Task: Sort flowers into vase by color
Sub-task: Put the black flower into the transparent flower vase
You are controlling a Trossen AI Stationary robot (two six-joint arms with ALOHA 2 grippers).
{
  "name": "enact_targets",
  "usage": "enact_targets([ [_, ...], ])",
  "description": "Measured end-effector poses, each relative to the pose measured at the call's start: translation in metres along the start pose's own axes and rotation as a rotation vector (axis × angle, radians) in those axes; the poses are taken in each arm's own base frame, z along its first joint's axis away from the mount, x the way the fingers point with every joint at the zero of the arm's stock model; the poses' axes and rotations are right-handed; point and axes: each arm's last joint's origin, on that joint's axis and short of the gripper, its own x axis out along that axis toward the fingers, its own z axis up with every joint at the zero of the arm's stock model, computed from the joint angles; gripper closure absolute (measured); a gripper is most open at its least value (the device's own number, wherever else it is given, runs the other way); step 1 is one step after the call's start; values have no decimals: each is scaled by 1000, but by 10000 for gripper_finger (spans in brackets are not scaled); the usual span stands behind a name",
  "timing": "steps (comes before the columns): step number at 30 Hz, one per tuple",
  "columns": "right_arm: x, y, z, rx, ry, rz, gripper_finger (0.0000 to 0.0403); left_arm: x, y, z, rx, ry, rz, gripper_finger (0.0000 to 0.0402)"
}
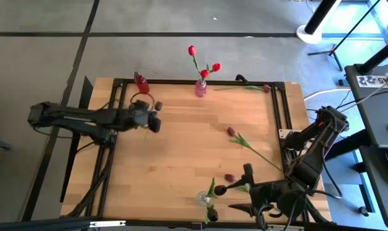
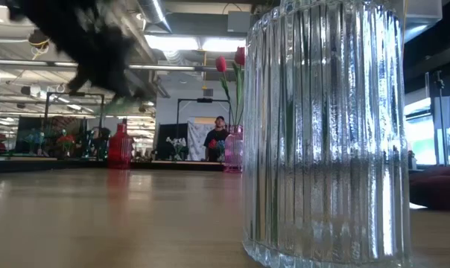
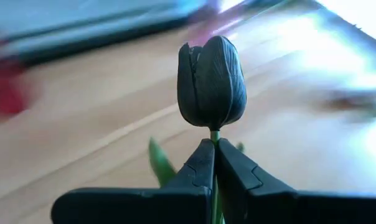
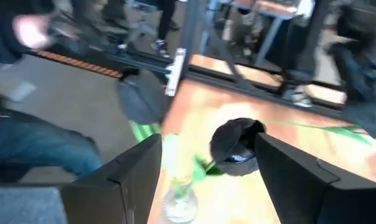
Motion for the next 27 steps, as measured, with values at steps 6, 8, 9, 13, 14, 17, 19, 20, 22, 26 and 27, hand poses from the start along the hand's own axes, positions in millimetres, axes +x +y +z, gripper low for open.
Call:
enact_targets([
  [6,-9,-9,6,12,-39,-75,146,-66,-36,10,78,-233,-489,399],
  [8,-9,-11,7,13,-39,-81,146,-83,-47,8,129,-289,-614,400],
  [9,-8,-13,7,15,-37,-85,146,-90,-53,5,151,-309,-668,400],
  [13,-4,-18,7,18,-33,-103,146,-111,-79,-5,189,-411,-846,400],
  [14,-3,-20,8,21,-31,-111,146,-115,-87,-10,211,-447,-888,400],
  [17,2,-27,8,28,-28,-135,146,-124,-112,-24,269,-595,-1032,400],
  [19,5,-33,9,31,-26,-154,146,-125,-125,-33,274,-718,-1088,401],
  [20,6,-35,10,34,-26,-162,146,-123,-130,-37,271,-779,-1106,401],
  [22,5,-40,11,41,-29,-171,146,-119,-138,-47,279,-897,-1142,401],
  [26,-1,-47,15,34,-45,-199,146,-108,-153,-59,329,-1042,-1280,401],
  [27,-4,-48,16,26,-50,-204,146,-108,-159,-59,337,-1054,-1309,401],
])
